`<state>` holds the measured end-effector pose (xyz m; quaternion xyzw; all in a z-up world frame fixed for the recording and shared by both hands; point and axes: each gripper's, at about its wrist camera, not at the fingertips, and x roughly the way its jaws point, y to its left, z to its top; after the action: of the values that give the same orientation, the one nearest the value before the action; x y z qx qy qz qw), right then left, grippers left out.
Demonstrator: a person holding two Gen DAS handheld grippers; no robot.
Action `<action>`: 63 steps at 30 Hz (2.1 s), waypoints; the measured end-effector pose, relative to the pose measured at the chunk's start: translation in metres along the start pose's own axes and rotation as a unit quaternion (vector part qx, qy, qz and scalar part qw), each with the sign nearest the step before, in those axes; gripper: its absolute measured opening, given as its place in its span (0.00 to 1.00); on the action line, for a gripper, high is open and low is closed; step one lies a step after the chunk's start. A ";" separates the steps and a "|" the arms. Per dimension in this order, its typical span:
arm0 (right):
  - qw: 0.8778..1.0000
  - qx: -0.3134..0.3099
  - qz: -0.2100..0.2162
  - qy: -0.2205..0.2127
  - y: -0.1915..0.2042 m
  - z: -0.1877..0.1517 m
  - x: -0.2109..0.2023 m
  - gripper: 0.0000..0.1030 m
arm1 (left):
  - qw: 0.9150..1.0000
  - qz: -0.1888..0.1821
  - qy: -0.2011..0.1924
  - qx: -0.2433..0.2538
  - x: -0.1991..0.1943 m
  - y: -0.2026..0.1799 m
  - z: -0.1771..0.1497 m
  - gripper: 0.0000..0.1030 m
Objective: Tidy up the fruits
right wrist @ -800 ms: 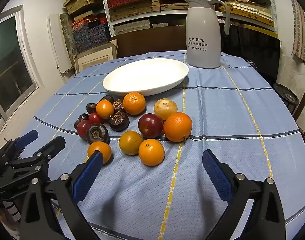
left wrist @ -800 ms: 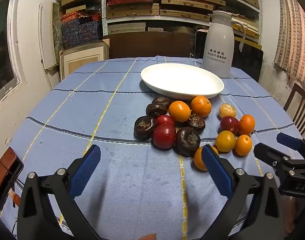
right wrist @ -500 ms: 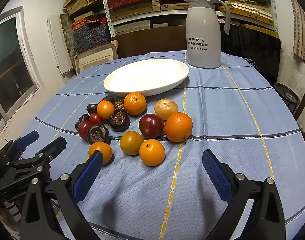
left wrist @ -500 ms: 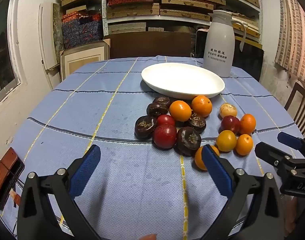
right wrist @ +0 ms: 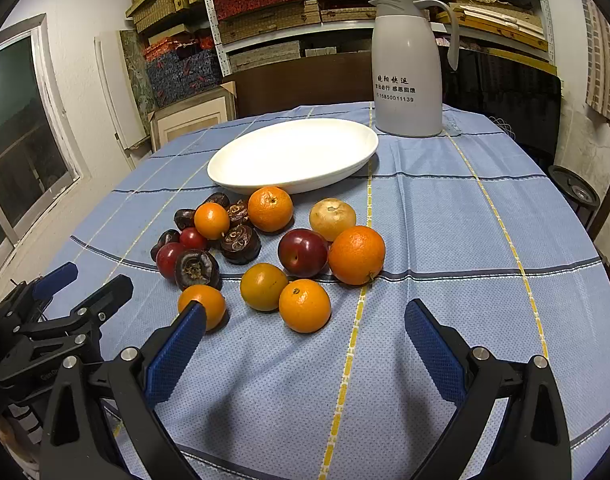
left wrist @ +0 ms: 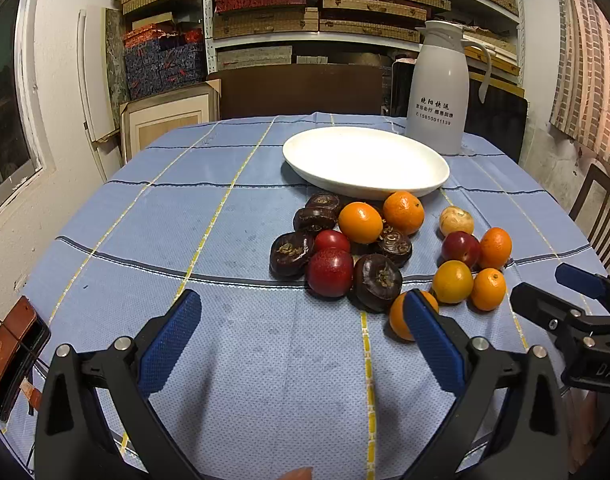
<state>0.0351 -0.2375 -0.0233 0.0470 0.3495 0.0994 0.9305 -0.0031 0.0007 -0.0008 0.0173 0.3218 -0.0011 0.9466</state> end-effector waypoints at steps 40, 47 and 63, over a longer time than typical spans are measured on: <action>1.000 0.002 0.002 -0.001 0.000 -0.001 0.001 0.97 | 1.000 0.003 0.000 0.003 -0.002 0.000 0.002 0.96; 1.000 0.003 0.002 -0.001 -0.001 -0.002 0.001 0.97 | 1.000 0.003 0.000 0.003 -0.002 -0.001 0.002 0.96; 1.000 0.004 0.004 0.000 0.002 -0.002 0.003 0.97 | 1.000 0.004 0.001 0.003 -0.002 -0.001 0.002 0.96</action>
<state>0.0358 -0.2353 -0.0264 0.0517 0.3495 0.1014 0.9300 -0.0031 -0.0004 0.0021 0.0211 0.3222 0.0019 0.9464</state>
